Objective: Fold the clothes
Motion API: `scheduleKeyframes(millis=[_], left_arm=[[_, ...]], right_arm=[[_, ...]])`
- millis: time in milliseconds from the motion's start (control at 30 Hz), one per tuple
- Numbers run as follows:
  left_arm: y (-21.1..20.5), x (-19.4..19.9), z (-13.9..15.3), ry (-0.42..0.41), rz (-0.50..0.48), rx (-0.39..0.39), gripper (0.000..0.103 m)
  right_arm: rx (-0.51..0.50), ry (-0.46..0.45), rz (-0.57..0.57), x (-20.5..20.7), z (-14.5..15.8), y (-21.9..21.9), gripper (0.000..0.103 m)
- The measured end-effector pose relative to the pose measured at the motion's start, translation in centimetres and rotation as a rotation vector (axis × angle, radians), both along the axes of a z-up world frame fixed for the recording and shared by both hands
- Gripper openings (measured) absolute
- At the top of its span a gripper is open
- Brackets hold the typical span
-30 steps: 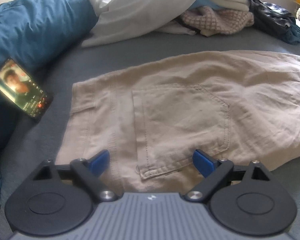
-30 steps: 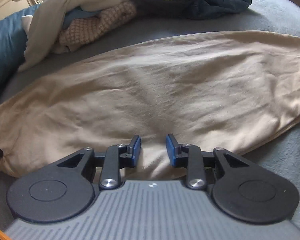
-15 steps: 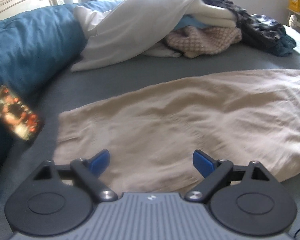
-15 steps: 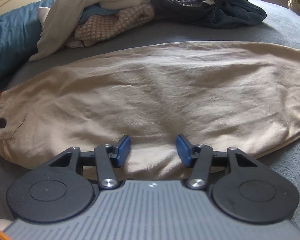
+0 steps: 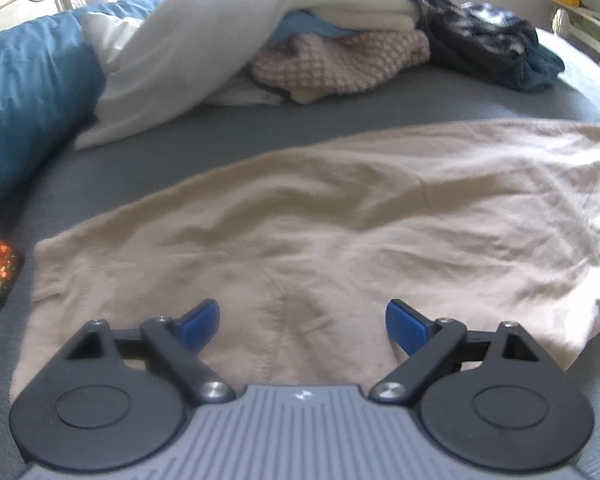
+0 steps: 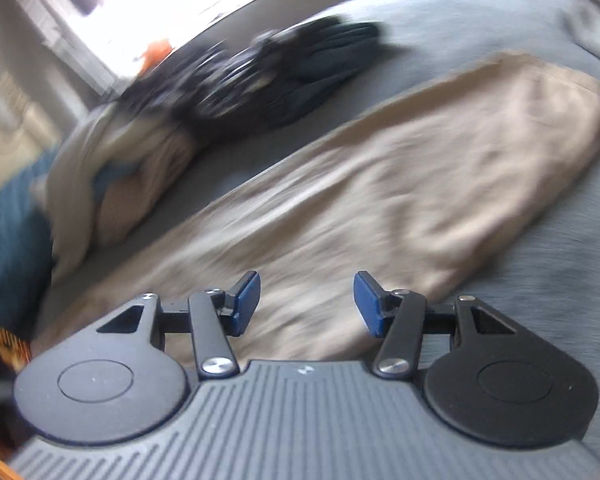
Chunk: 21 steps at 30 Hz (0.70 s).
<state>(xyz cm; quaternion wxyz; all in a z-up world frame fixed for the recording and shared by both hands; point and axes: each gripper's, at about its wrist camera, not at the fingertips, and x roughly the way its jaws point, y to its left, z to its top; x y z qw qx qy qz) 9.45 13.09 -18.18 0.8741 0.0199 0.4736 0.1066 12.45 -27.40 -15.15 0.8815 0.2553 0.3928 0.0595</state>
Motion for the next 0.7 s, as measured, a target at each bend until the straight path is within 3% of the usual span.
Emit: scheduleKeyframes(millis=[133,367,500,700], left_arm=[[-0.4,0.0,-0.7,0.023,0.014,-0.004,0.091],[-0.4,-0.3,-1.0,0.05,0.016,0.013,0.091],[-0.4,-0.1,-1.0,0.061,0.017,0.022,0.091],[-0.6,0.0,-1.3,0.069,0.016,0.036,0.092]], right_arm=[[0.121,0.057,-0.209,-1.6,-1.7,-6.2,0.051],[0.37,0.026,-0.529,-4.2,-4.8,-15.3,0.051],[0.49,0.008,-0.581,-2.8,-6.5,-18.4,0.052],[0.544,0.042,-0.565,1.4,-8.6,-19.7,0.051]])
